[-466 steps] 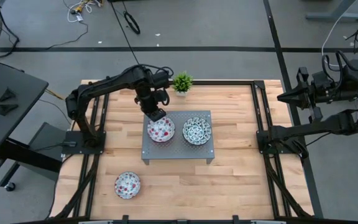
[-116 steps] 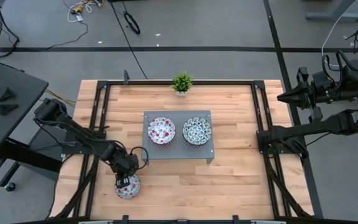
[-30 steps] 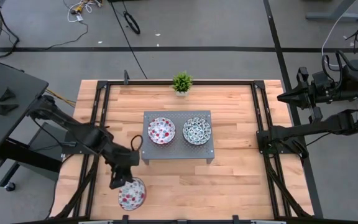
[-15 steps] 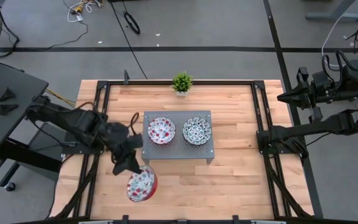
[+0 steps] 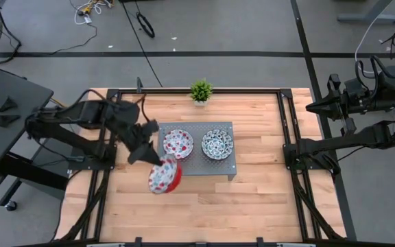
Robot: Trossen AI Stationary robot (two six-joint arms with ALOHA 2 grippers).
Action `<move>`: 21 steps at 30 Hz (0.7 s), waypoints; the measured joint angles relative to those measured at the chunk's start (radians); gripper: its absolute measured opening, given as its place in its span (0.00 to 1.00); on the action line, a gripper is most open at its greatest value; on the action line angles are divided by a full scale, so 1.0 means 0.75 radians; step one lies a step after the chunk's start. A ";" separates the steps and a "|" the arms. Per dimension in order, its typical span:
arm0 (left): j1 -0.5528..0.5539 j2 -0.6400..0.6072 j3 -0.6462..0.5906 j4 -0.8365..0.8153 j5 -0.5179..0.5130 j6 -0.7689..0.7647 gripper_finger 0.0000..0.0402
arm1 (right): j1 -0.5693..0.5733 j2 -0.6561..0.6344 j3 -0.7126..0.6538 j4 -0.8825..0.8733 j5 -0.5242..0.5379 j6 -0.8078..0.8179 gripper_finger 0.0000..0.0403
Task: Pick & Place Mini bowls
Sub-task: Stack the red patterned bowl on the other red patterned bowls on the shelf
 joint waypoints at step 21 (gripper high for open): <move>0.541 0.061 0.083 -0.285 0.202 0.140 0.03 | 0.000 0.001 0.000 0.000 0.000 0.000 0.07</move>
